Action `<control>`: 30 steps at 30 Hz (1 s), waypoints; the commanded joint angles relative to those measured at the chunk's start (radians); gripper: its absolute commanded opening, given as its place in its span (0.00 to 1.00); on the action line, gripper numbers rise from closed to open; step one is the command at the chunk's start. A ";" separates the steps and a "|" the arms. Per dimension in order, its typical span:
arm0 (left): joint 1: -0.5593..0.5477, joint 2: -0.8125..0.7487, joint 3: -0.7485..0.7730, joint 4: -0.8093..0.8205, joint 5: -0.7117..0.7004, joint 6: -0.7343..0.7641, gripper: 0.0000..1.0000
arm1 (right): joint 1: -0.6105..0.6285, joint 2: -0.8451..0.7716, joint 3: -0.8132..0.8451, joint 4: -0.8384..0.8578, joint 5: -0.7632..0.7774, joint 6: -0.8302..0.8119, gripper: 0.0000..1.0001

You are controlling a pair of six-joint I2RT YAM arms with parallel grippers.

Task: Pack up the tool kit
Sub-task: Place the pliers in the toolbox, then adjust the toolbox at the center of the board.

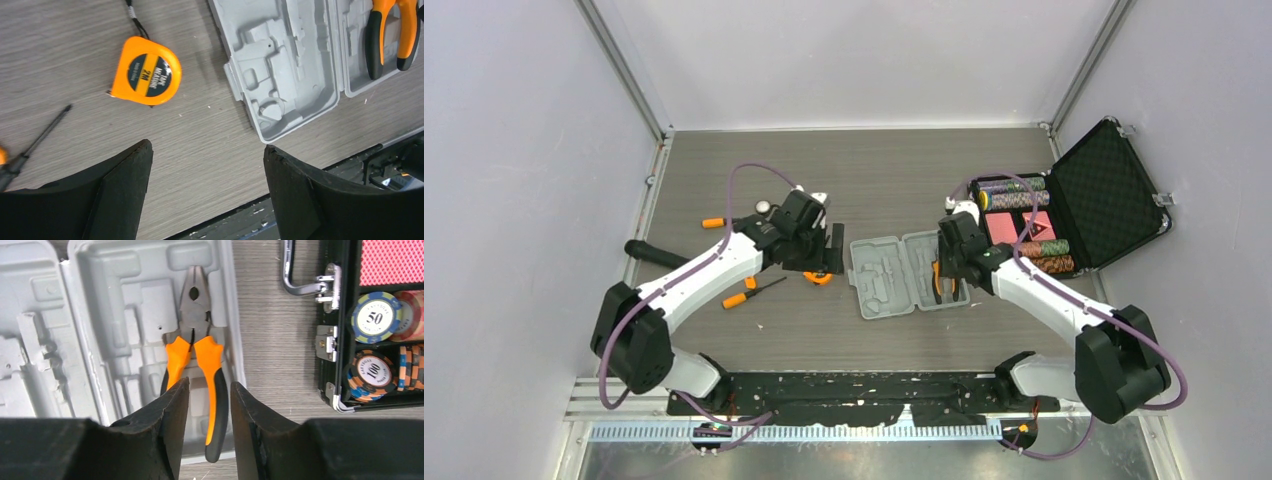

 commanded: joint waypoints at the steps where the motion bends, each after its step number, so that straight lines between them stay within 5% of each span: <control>1: -0.028 0.044 0.030 0.068 0.077 -0.069 0.81 | -0.048 -0.045 -0.007 -0.008 -0.038 -0.004 0.40; 12: -0.051 0.154 -0.005 0.195 0.189 -0.180 0.76 | -0.144 0.020 -0.052 -0.002 -0.165 0.014 0.32; 21: -0.052 0.228 0.011 0.218 0.231 -0.191 0.61 | -0.215 0.086 -0.056 0.034 -0.244 0.032 0.18; 30: -0.029 0.277 0.043 0.197 0.199 -0.166 0.25 | -0.217 0.102 -0.076 0.042 -0.345 0.054 0.06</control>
